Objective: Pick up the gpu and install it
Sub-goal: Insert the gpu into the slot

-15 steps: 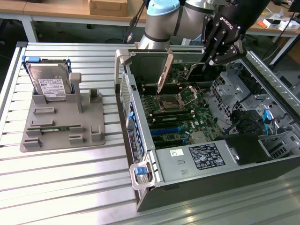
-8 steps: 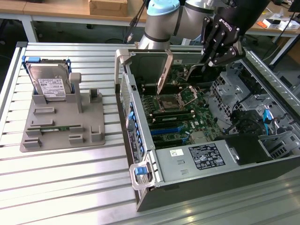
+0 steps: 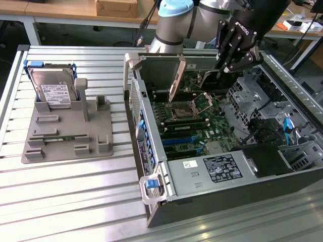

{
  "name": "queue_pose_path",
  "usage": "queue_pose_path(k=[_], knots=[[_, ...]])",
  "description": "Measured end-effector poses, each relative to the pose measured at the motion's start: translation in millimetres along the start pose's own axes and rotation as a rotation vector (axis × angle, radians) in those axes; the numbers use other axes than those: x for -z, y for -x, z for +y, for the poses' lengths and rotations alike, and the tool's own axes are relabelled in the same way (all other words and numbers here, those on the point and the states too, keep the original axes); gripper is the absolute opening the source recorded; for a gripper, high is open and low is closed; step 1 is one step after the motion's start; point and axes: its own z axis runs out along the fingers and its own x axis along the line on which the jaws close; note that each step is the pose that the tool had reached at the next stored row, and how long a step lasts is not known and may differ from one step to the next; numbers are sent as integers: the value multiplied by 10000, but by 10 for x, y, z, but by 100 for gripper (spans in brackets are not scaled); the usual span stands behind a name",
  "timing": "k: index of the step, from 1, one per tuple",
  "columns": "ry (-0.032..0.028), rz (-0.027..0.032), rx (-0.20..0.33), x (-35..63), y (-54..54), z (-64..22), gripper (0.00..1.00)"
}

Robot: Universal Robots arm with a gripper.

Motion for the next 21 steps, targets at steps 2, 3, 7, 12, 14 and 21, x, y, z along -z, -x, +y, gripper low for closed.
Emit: queue_pose_path(k=[2,3,7,12,14,21], knots=[[0,-1,0,-4,0,0,26],[0,0,0,-8,-1,0,26],[0,0,0,-21,-1,-1,26],[0,0,0,-43,-3,-2,26],[0,0,0,-49,-4,-3,26],[0,0,0,-69,-5,-4,26]])
